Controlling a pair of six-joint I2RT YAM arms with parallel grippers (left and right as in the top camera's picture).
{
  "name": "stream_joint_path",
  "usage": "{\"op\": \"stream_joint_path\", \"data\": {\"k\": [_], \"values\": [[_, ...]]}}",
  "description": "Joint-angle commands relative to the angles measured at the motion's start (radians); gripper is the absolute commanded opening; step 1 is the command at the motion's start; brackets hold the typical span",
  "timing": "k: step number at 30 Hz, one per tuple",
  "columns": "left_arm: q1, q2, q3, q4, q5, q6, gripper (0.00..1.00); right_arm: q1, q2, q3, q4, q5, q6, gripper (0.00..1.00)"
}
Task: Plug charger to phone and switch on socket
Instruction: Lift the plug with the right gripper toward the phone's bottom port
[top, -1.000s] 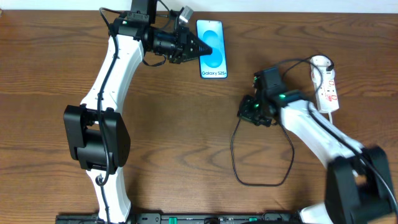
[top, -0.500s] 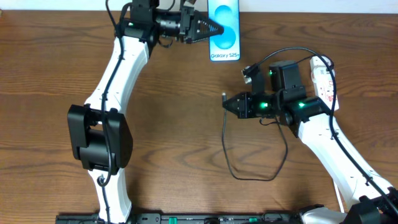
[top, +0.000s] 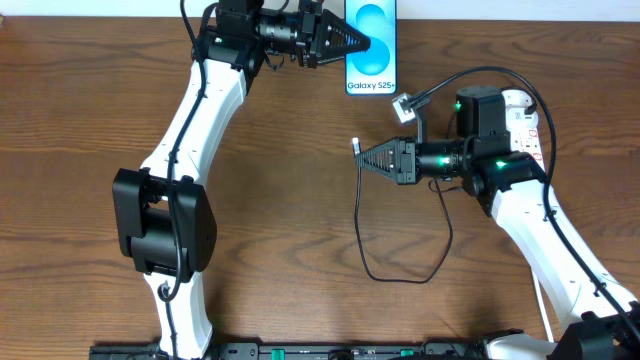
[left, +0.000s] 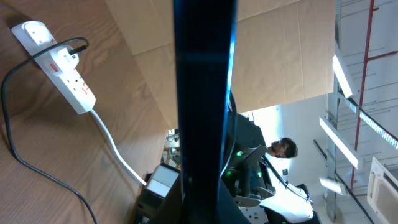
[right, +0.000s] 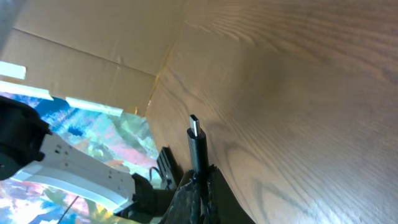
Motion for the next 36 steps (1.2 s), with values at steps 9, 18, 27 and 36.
{"op": "stream_joint_path", "data": {"k": [9,18,27,36], "values": [[0.0,-0.052,0.022,0.011,0.022,0.0,0.07,-0.045,-0.038,0.0,0.131,-0.048,0.173,0.01],[0.0,-0.052,0.022,0.011,0.019,0.0,0.07,-0.049,-0.052,0.0,0.235,-0.048,0.282,0.01],[0.0,-0.052,0.022,0.01,0.02,0.0,0.07,-0.049,-0.052,0.0,0.324,-0.047,0.34,0.01],[0.0,-0.052,0.022,0.01,0.019,0.008,0.07,-0.051,-0.052,0.0,0.328,-0.005,0.36,0.01]]}}
